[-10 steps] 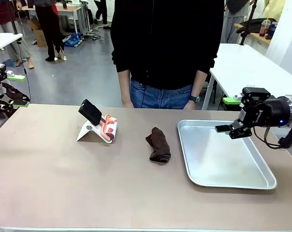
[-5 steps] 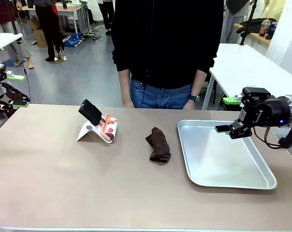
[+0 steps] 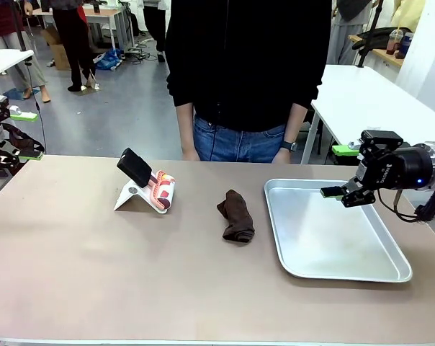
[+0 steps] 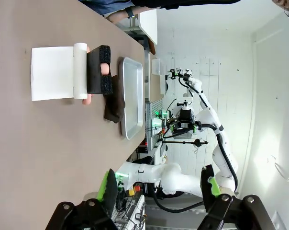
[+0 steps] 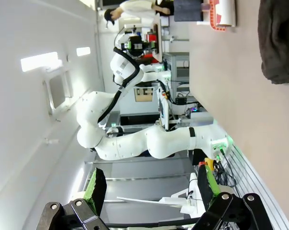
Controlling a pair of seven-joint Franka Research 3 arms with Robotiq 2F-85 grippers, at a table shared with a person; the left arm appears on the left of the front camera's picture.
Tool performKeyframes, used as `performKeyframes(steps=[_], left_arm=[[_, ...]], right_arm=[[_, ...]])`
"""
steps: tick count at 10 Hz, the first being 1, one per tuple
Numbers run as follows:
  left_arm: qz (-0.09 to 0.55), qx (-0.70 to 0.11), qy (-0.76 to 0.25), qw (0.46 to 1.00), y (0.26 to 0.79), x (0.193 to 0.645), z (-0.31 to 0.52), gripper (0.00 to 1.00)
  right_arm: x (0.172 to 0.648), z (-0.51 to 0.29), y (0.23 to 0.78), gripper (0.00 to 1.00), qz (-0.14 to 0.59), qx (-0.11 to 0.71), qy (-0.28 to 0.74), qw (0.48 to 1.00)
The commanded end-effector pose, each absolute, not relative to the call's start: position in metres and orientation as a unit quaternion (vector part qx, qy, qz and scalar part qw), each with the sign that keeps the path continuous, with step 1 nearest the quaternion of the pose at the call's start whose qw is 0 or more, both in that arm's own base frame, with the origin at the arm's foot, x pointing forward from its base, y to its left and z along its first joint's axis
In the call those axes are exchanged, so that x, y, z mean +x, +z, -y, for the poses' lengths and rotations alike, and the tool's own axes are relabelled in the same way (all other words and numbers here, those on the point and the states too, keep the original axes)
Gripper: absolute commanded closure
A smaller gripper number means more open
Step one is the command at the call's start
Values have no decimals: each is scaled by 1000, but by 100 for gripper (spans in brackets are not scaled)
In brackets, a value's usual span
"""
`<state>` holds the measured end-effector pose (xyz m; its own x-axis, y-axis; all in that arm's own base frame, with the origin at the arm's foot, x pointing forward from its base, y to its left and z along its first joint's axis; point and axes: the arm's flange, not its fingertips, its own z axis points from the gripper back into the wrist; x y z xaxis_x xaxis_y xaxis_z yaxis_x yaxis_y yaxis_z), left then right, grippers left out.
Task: Clean the surface of the table.
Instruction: Return the Lint Roller and towel to their original positions.
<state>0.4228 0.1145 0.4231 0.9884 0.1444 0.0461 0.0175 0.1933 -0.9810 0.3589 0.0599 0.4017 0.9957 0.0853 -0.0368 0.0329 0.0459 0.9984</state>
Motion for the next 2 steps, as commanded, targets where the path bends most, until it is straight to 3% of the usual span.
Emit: performKeyframes(steps=[1, 2], left_arm=[[66, -633, 32, 771, 424, 417, -113, 10], [66, -633, 32, 771, 424, 417, -113, 10]], right_arm=[[356, -58, 408, 0, -51, 688, 14, 724], [356, -58, 408, 0, -51, 688, 14, 724]])
